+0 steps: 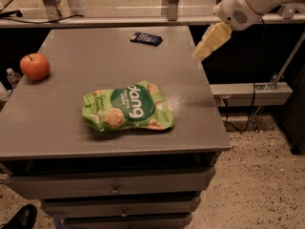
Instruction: Move rxbar blueberry near green rice chip bag
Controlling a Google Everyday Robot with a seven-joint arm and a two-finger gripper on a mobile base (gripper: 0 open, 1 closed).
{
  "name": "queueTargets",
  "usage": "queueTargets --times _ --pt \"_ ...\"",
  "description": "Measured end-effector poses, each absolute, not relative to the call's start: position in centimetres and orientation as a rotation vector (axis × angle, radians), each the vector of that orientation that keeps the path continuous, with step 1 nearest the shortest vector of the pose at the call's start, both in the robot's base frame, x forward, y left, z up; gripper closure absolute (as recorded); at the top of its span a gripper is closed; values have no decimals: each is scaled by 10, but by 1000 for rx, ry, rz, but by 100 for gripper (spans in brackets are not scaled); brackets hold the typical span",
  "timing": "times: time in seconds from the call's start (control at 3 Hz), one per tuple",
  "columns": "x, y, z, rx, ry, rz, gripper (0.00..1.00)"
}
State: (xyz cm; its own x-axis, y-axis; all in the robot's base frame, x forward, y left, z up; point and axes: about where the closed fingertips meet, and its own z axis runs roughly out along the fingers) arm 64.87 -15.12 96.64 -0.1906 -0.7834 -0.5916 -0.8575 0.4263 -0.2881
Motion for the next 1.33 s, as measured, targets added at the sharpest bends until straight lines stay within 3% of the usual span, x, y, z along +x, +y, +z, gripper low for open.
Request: queueTargets --times 0.33,1.0,1.33 --pt "684 -113 932 -1319 2004 281 0" --pt "699 -104 927 -1279 1968 294 0" --pt "743 -79 915 -1178 1914 332 0"
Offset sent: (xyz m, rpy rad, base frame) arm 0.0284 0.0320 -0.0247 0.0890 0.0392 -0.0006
